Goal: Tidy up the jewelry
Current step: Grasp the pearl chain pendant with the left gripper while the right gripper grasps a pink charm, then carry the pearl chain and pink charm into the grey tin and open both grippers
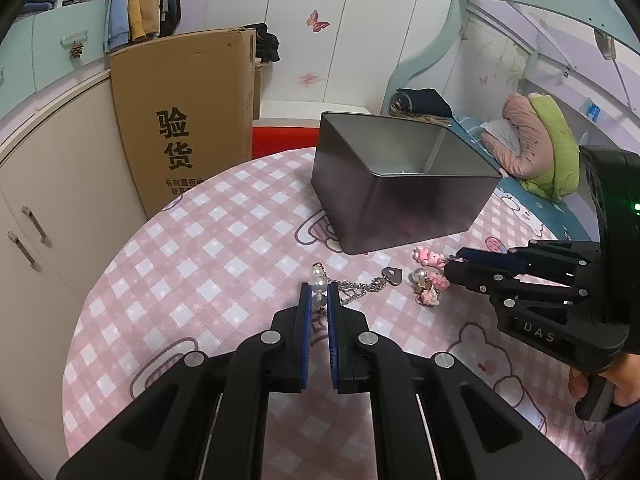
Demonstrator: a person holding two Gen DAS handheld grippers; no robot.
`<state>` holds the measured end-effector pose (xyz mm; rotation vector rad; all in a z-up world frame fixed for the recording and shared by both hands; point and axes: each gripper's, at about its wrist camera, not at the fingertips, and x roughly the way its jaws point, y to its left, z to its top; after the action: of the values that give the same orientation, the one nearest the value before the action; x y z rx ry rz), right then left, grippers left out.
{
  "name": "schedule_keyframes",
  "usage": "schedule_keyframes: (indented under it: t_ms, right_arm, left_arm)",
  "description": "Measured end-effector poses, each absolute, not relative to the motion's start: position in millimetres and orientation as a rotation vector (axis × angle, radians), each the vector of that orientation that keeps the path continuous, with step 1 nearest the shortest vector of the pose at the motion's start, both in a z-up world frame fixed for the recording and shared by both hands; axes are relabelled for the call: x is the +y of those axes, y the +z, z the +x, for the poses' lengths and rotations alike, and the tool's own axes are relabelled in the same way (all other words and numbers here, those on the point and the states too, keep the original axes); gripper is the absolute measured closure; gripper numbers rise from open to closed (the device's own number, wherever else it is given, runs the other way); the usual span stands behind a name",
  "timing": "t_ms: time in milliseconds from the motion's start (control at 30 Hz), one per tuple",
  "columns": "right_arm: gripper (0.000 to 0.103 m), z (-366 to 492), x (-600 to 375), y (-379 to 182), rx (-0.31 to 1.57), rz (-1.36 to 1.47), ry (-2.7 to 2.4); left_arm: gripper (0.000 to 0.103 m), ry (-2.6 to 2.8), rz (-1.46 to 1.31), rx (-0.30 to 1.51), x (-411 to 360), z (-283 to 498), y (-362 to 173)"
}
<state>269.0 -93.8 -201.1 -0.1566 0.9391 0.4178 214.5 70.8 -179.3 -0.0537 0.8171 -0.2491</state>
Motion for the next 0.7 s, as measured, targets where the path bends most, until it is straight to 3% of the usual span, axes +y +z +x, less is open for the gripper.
schedule_keyframes:
  t_ms: [367,700]
  right_arm:
    - [0.091,244.2,-115.7,-172.3,0.879,-0.086,0.426]
    - [0.091,234.3,-142.4,-120.4,0.794,-0.018,0.421]
  left_arm:
    - [0.097,-0.37,-0.131,0.797,69.3,209.1,-163.4]
    - [0.097,-0.468,-0.122,0.709,58.5,198.6,-101.8]
